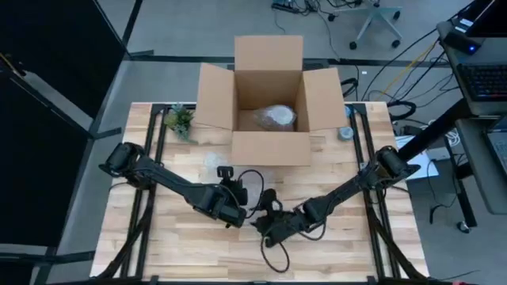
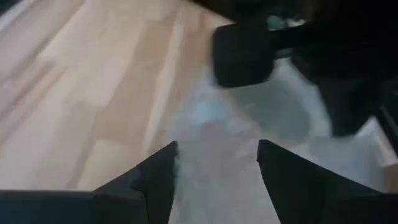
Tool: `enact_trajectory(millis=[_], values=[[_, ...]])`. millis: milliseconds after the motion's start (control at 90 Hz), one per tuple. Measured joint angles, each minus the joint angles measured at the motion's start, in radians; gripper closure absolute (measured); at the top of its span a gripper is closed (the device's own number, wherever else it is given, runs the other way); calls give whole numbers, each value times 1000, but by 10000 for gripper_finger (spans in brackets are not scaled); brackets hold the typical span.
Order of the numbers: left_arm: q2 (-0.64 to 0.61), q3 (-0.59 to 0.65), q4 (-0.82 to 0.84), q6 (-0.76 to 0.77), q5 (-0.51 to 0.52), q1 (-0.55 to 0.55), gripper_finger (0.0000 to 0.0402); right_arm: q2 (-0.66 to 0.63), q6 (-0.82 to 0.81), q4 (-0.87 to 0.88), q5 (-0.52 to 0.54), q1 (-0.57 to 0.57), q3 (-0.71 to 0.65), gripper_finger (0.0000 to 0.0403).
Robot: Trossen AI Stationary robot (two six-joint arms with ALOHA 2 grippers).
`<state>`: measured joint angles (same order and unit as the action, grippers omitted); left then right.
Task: Wrap mug
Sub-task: Wrap the orange mug with bubble wrap
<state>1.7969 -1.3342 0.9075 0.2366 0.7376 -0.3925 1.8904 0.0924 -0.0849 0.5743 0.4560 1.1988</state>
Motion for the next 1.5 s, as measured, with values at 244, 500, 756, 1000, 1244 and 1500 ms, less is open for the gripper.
enact_trajectory(millis=[244,500,756,1000,1244,1500], values=[[0,0,-17,-11,0,0,401,11,-3,-26,-131,-59,0,202],[0,0,-13,-15,0,0,402,11,-48,175,-133,-43,-1,202],[0,-1,-19,-15,0,0,401,-112,-153,378,-111,27,13,202],[0,-1,-23,-19,0,0,402,-12,-33,-55,-110,-36,14,202],[0,-1,-21,-42,0,0,402,82,-31,-152,-160,-93,14,202],[-1,-26,1,-59,-20,-1,402,117,-20,-196,-161,-104,17,202]])
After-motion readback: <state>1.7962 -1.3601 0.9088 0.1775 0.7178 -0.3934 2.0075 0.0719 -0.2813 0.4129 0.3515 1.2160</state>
